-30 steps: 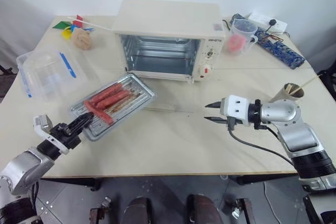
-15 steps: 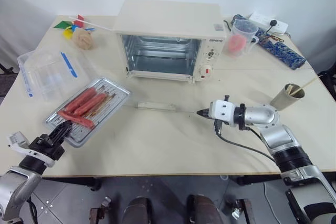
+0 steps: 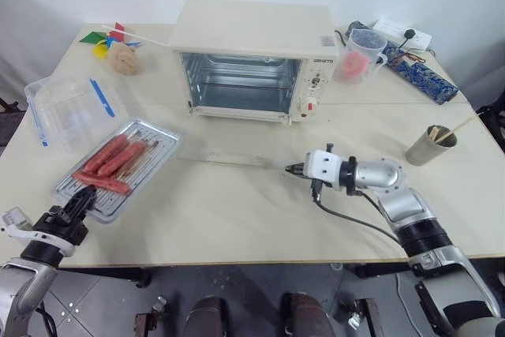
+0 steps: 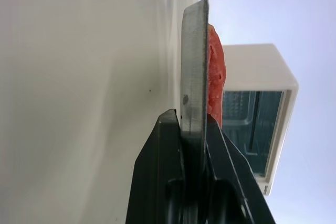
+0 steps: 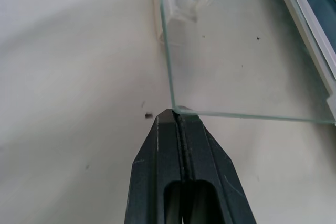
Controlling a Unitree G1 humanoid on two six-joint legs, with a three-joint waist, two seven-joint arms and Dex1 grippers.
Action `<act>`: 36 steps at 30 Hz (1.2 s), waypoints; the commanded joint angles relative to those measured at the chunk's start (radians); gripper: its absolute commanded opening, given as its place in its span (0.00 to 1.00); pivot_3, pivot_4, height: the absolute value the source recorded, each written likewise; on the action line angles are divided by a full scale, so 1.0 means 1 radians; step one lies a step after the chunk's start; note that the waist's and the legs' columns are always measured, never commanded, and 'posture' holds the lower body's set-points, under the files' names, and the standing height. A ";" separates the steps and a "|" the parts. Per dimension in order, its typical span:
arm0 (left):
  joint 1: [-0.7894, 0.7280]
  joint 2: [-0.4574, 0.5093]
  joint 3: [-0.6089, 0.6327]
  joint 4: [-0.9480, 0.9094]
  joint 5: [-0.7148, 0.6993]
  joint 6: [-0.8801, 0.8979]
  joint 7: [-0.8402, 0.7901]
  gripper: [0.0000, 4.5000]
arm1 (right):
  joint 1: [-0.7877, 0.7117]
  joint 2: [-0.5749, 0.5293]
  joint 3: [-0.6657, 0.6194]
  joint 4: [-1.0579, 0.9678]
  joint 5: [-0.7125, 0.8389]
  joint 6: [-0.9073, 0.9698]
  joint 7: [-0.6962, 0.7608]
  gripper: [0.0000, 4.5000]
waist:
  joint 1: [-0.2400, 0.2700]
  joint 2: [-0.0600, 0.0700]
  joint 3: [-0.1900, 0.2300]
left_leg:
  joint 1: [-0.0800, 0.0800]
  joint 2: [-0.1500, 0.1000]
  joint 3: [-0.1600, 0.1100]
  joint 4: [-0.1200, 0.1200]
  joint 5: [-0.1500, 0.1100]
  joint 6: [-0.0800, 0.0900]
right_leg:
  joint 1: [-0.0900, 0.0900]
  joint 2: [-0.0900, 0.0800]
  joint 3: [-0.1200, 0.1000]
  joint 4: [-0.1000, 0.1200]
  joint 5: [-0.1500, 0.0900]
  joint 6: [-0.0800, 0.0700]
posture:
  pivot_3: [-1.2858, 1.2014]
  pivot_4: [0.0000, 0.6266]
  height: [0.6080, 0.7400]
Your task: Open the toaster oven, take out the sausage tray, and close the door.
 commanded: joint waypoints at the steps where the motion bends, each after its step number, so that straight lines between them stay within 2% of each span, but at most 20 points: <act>1: 0.006 -0.003 0.034 -0.025 -0.035 -0.008 -0.003 0.00 | -0.033 0.014 -0.001 0.005 0.001 -0.023 -0.009 0.00 | 0.000 0.000 0.000 | 0.000 0.000 0.000 0.000 0.000 0.000 | 0.000 0.000 0.000 0.000 0.000 0.000 | 0.52 0.24 1.00; 14: 0.009 -0.006 0.033 -0.013 -0.035 -0.006 0.017 0.00 | -0.101 0.032 -0.023 -0.025 0.029 -0.006 -0.001 0.00 | -0.001 0.000 0.000 | 0.000 0.000 0.000 -0.001 0.000 0.000 | 0.000 0.000 0.000 -0.001 0.000 0.000 | 0.52 0.24 1.00; 22: 0.010 0.003 0.009 -0.002 -0.035 0.009 0.014 0.00 | -0.238 0.006 -0.052 0.005 0.053 0.006 0.025 0.00 | 0.000 0.000 0.000 | 0.000 0.000 0.000 -0.001 0.000 0.000 | 0.000 0.000 0.000 -0.001 0.000 0.000 | 0.52 0.24 1.00; 26: 0.020 0.037 -0.017 0.013 -0.035 0.044 -0.007 0.00 | -0.360 -0.001 -0.065 0.122 0.047 -0.029 0.026 0.00 | 0.000 0.000 0.000 | 0.000 0.000 0.000 -0.001 0.000 0.000 | 0.000 0.000 0.000 -0.002 0.000 0.000 | 0.52 0.24 1.00; 31: 0.017 0.067 -0.042 0.032 -0.035 0.083 -0.037 0.00 | -0.546 0.000 -0.073 0.382 0.008 -0.134 -0.037 0.00 | -0.004 0.000 0.000 | 0.000 0.000 0.000 -0.001 0.000 0.000 | 0.000 0.000 0.001 -0.002 0.000 0.000 | 0.52 0.24 1.00; 36: 0.013 0.091 -0.073 0.035 -0.035 0.112 -0.064 0.00 | -0.663 0.011 -0.070 0.566 -0.029 -0.222 -0.090 0.00 | -0.005 0.000 0.000 | 0.000 0.000 0.001 -0.003 0.000 0.000 | 0.000 0.000 0.000 -0.003 0.000 0.000 | 0.52 0.24 1.00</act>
